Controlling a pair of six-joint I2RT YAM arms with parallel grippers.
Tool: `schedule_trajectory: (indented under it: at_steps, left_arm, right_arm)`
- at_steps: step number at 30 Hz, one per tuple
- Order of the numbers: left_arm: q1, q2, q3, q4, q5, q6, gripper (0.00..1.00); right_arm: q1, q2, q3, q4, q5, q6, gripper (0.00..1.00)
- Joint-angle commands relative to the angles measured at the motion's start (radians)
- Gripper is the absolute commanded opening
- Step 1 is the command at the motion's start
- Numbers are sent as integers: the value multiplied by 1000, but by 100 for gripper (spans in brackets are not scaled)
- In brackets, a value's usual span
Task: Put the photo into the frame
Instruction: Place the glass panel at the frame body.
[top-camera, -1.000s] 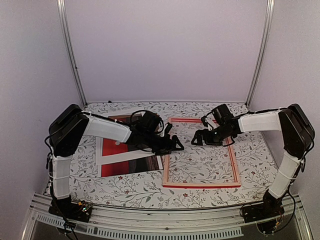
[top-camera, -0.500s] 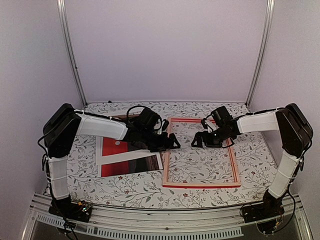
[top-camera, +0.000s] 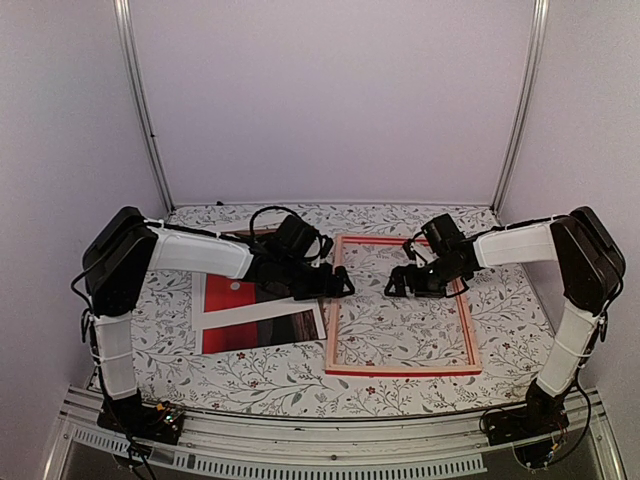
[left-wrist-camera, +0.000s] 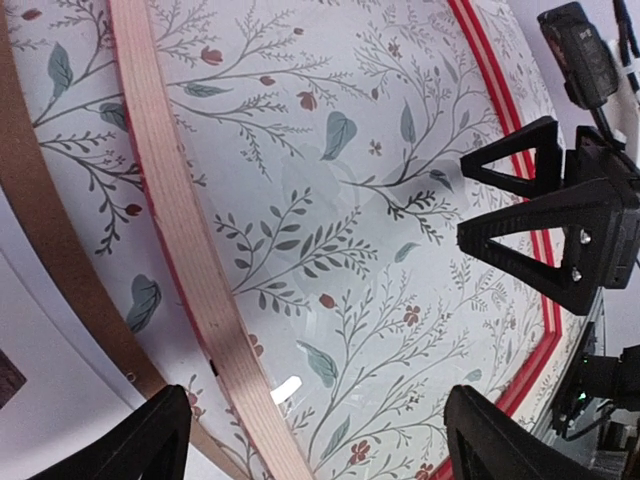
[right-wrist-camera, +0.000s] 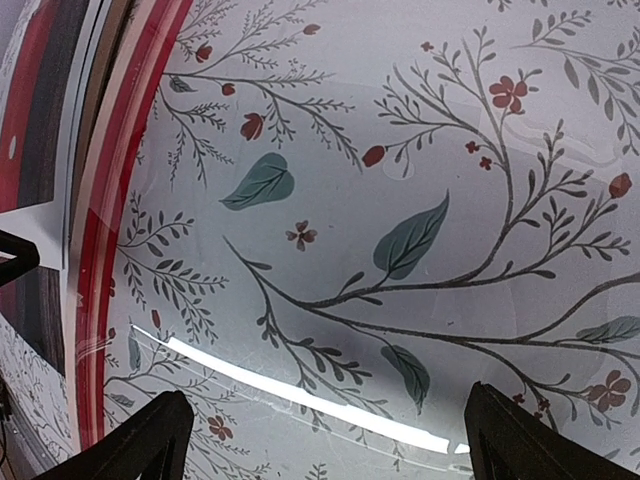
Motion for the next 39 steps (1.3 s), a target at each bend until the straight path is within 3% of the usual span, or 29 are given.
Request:
schedule_trajectory:
  at_steps: [1,10,25,35,39]
  left_arm:
    - [-18,-40,24,-46,-107,61,91]
    - [-24,-14,67,-52,-235,101,91]
    - [9,12,141,-37,-278,141,91]
    - [69,99,222,27,-150,182,90]
    - [77,174,329,25,-116,231,90]
  right_arm:
    - [5,16,2,-49,46,-11,99]
    - [4,-99,30,-65,93,-35,99]
    - [-55,-174,58,-65,186,-69,99]
    - [-144,-162,61,-58,258,-58,99]
    - [-194,-142,58,-60,272,-39,99]
